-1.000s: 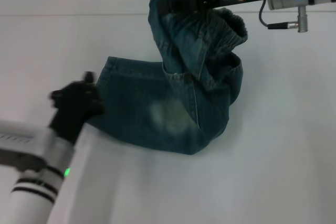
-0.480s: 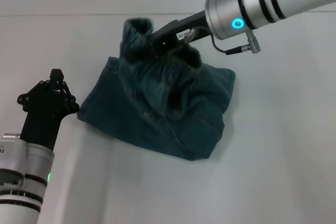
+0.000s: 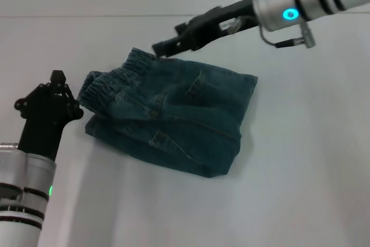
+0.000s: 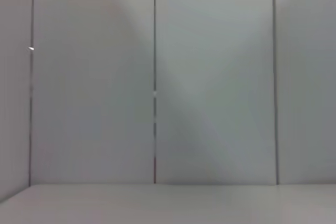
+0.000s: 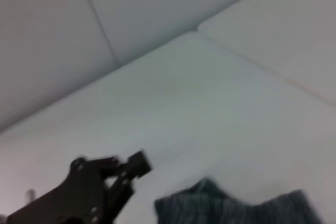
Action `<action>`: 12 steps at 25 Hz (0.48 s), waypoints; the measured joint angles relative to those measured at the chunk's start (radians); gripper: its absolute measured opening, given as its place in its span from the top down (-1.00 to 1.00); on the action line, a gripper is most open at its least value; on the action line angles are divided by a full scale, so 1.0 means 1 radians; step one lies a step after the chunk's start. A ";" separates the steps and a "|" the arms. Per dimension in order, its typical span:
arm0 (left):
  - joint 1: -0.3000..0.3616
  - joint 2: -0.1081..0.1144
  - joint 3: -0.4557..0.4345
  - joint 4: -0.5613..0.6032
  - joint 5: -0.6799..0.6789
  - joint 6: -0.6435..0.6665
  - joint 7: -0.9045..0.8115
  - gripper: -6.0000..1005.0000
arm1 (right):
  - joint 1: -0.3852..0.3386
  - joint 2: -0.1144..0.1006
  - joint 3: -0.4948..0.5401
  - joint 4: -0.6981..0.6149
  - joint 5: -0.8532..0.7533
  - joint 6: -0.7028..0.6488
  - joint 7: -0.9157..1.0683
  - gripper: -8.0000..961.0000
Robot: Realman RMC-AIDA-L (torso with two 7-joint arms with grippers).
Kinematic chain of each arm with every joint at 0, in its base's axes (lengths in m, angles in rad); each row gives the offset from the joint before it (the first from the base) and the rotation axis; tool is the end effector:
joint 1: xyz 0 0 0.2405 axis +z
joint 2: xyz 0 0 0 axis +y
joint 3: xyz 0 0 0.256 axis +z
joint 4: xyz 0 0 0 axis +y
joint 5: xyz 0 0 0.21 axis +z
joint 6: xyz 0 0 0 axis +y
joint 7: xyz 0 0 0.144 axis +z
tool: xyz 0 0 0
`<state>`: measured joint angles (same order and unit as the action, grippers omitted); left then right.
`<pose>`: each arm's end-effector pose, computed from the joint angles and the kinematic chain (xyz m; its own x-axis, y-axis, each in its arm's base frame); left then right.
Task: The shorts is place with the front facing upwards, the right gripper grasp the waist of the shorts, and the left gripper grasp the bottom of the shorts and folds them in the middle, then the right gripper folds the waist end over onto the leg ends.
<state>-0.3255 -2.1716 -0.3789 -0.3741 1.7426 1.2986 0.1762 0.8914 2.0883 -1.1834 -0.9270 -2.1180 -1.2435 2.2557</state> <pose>-0.2912 0.2764 -0.0751 0.6865 -0.0614 0.7245 0.7202 -0.0800 -0.6892 0.0891 0.4197 -0.0307 0.8386 -0.4842 -0.2497 -0.5299 -0.8314 -0.1673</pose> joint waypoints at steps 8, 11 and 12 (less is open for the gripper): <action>-0.012 0.040 0.030 0.046 0.102 0.103 -0.211 0.96 | -0.360 -0.004 0.070 -0.181 0.381 0.029 -0.269 -0.91; -0.049 0.066 0.060 0.158 0.217 0.166 -0.533 0.96 | -0.472 0.000 0.125 -0.181 0.468 -0.111 -0.432 -0.95; -0.069 0.072 0.084 0.219 0.263 0.192 -0.654 0.96 | -0.505 0.002 0.133 -0.181 0.484 -0.152 -0.487 -0.96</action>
<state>-0.3942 -2.0998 -0.2946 -0.1554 2.0059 1.4909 -0.4780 0.3861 2.0905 -1.0503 -1.1077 -1.6338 -1.3957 1.7684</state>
